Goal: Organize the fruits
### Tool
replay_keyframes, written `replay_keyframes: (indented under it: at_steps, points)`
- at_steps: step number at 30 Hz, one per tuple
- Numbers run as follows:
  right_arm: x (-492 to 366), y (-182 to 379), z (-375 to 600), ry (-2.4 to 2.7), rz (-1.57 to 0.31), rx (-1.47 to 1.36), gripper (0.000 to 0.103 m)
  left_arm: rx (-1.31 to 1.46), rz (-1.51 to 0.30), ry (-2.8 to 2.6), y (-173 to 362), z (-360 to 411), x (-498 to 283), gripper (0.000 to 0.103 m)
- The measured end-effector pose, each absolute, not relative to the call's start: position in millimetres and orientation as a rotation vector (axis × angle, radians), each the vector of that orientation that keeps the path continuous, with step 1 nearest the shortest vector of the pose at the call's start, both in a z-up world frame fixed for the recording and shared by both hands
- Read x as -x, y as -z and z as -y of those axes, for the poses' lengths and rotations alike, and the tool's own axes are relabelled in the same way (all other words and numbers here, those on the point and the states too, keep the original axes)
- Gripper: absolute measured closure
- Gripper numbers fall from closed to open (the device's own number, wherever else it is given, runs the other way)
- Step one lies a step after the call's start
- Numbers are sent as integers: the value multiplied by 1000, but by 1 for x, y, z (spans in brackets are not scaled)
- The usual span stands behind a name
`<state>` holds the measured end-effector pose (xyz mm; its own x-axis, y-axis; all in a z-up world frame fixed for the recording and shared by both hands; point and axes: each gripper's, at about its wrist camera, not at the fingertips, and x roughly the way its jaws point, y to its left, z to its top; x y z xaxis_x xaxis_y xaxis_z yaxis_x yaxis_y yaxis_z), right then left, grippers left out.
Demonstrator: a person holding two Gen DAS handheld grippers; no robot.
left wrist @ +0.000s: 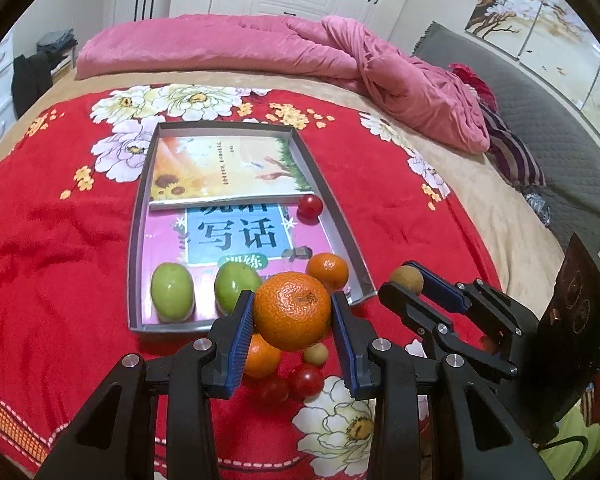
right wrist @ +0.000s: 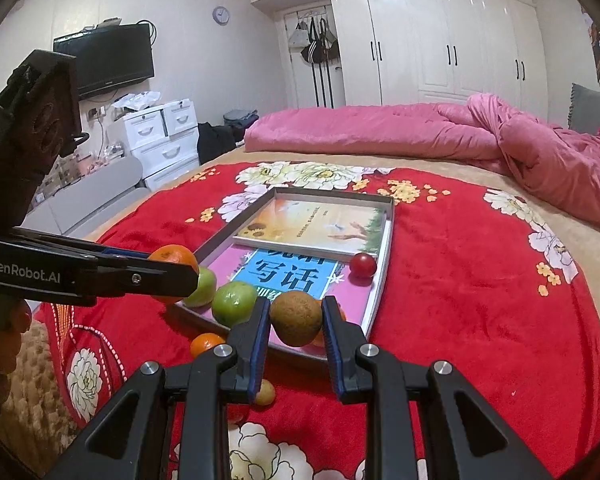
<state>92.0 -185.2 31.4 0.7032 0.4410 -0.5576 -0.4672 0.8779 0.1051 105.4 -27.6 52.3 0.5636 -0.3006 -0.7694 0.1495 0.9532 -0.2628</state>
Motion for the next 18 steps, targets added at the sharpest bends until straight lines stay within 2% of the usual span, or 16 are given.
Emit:
replay_keyframes:
  at_steps: [18]
  points:
    - [-105, -42, 203, -470, -570, 4, 77, 156, -926, 263, -52, 43, -130, 64]
